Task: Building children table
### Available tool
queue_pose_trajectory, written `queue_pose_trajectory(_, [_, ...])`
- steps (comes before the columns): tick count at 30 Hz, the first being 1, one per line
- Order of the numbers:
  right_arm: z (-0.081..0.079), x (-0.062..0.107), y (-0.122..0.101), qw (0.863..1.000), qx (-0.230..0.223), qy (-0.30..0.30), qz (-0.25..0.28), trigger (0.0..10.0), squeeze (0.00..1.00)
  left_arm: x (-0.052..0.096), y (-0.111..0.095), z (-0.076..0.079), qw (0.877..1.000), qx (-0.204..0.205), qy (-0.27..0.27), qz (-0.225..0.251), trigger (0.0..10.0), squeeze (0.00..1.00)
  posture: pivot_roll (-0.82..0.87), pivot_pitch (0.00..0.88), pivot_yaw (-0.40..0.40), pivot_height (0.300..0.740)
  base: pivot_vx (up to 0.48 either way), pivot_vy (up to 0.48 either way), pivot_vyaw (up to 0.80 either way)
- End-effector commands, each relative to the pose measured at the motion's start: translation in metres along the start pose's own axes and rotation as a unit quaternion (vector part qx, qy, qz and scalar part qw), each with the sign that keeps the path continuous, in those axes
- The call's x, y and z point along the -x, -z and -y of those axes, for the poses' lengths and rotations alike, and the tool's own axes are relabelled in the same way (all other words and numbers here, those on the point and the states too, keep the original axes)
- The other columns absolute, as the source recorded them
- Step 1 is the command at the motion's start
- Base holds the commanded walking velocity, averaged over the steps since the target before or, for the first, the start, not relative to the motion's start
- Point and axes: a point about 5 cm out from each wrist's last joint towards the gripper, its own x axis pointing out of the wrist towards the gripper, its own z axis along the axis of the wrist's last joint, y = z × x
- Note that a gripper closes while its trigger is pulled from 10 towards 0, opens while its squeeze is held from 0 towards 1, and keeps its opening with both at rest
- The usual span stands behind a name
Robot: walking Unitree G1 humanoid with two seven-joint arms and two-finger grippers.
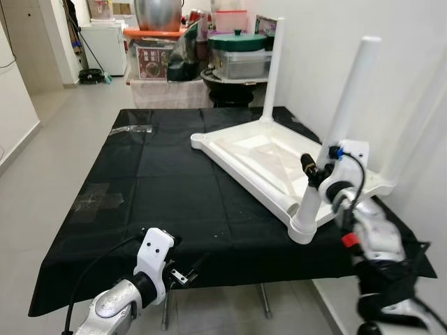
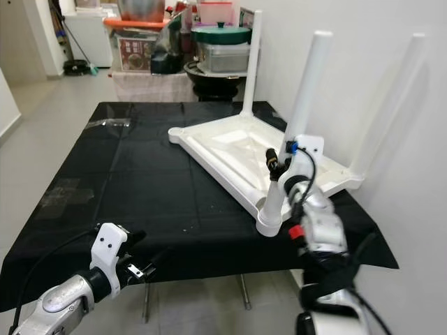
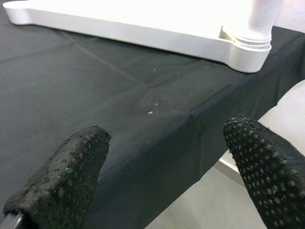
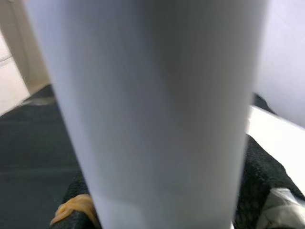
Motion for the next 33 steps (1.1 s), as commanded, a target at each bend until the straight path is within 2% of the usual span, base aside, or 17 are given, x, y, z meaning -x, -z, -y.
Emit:
queue_pose_trajectory(1, [-0.007, 0.001, -0.017, 0.996, 0.029, -0.082, 0.029, 10.0, 0.0, 0.001, 0.0, -0.001, 1.0, -0.006, 0.0, -0.003, 10.0, 0.0, 0.05, 0.0, -0.051, 0.74, 0.0, 0.0, 0.0])
queue_pose_trajectory(5, [-0.01, 0.006, -0.017, 0.984, 0.066, -0.163, 0.023, 10.0, 0.0, 0.001, -0.001, -0.002, 1.0, -0.007, 0.001, -0.002, 10.0, 0.0, 0.05, 0.0, -0.052, 0.74, 0.0, 0.0, 0.0])
queue_pose_trajectory(8, [-0.022, 0.018, -0.001, 0.946, 0.112, -0.303, -0.024, 10.0, 0.0, 0.001, -0.001, -0.004, 1.0, -0.009, -0.001, -0.002, 10.0, 0.0, 0.06, 0.0, -0.053, 0.74, 0.0, 0.0, 0.0])
queue_pose_trajectory(10, [-0.022, 0.018, -0.001, 0.946, 0.112, -0.303, -0.024, 10.0, 0.0, 0.001, -0.001, -0.004, 1.0, -0.009, -0.001, -0.002, 10.0, 0.0, 0.06, 0.0, -0.053, 0.74, 0.0, 0.0, 0.0])
queue_pose_trajectory(13, [-0.026, 0.025, 0.011, 0.926, 0.116, -0.355, -0.055, 10.0, 0.0, 0.001, -0.002, -0.004, 1.0, -0.01, -0.002, -0.002, 10.0, 0.0, 0.07, 0.0, -0.057, 0.74, 0.0, 0.0, 0.0])
queue_pose_trajectory(14, [-0.026, 0.024, 0.015, 0.925, 0.112, -0.358, -0.062, 7.1, 0.0, 0.001, -0.002, -0.004, 1.0, -0.01, -0.002, -0.002, 10.0, 0.0, 0.07, 0.0, -0.055, 0.74, 0.0, 0.0, 0.0])
queue_pose_trajectory(15, [-0.026, 0.024, 0.015, 0.925, 0.112, -0.358, -0.062, 7.1, 0.0, 0.001, -0.002, -0.004, 1.0, -0.01, -0.002, -0.002, 10.0, 0.0, 0.07, 0.0, -0.055, 0.74, 0.0, 0.0, 0.0])
queue_pose_trajectory(16, [-0.027, 0.024, 0.018, 0.924, 0.099, -0.363, -0.065, 0.0, 0.0, 0.001, -0.002, -0.004, 1.0, -0.01, -0.003, -0.002, 10.0, 0.0, 0.07, 0.0, -0.055, 0.74, 0.0, 0.0, 0.0])
queue_pose_trajectory(18, [-0.027, 0.024, 0.018, 0.924, 0.099, -0.363, -0.065, 0.0, 0.0, 0.001, -0.002, -0.004, 1.0, -0.01, -0.003, -0.002, 10.0, 0.0, 0.07, 0.0, -0.055, 0.74, 0.0, 0.0, 0.0])
queue_pose_trajectory(25, [-0.007, 0.01, 0.032, 0.962, 0.113, -0.231, -0.093, 0.0, 0.0, 0.002, -0.002, -0.004, 1.0, -0.013, -0.001, -0.003, 10.0, 0.0, 0.06, 0.0, -0.051, 0.74, 0.0, 0.0, 0.0])
queue_pose_trajectory(26, [0.008, 0.002, 0.037, 0.981, 0.115, -0.114, -0.111, 0.0, 0.0, 0.001, -0.003, -0.004, 1.0, -0.013, 0.0, -0.003, 10.0, 0.0, 0.06, 0.0, -0.051, 0.74, 0.0, 0.0, 0.0])
queue_pose_trajectory(27, [0.008, 0.002, 0.037, 0.981, 0.115, -0.114, -0.111, 0.0, 0.0, 0.001, -0.003, -0.004, 1.0, -0.013, 0.0, -0.003, 10.0, 0.0, 0.06, 0.0, -0.051, 0.74, 0.0, 0.0, 0.0])
queue_pose_trajectory(28, [0.025, 0.0, 0.041, 0.987, 0.103, 0.023, -0.122, 0.0, 0.0, 0.0, -0.003, -0.004, 1.0, -0.012, 0.001, -0.002, 10.0, 0.0, 0.06, 0.0, -0.05, 0.74, 0.0, 0.0, 0.0])
queue_pose_trajectory(29, [0.025, 0.0, 0.041, 0.987, 0.103, 0.023, -0.122, 0.0, 0.0, 0.0, -0.003, -0.004, 1.0, -0.012, 0.001, -0.002, 10.0, 0.0, 0.06, 0.0, -0.05, 0.74, 0.0, 0.0, 0.0])
queue_pose_trajectory(30, [0.033, 0.005, 0.046, 0.979, 0.091, 0.129, -0.129, 0.0, 0.0, 0.0, -0.002, -0.003, 1.0, -0.011, 0.002, -0.002, 10.0, 0.0, 0.05, 0.0, -0.055, 0.74, 0.0, 0.0, 0.0])
queue_pose_trajectory(32, [0.037, 0.009, 0.049, 0.97, 0.083, 0.186, -0.134, 0.0, 0.0, 0.0, -0.002, -0.002, 1.0, -0.011, 0.003, -0.002, 10.0, 0.0, 0.05, 0.0, -0.055, 0.74, 0.0, 0.0, 0.0])
queue_pose_trajectory(33, [0.024, 0.019, 0.057, 0.96, 0.07, 0.238, -0.131, 0.0, 0.0, 0.0, -0.002, -0.001, 1.0, -0.009, 0.0, -0.002, 10.0, 0.0, 0.06, 0.0, -0.062, 0.74, 0.0, 0.0, 0.0])
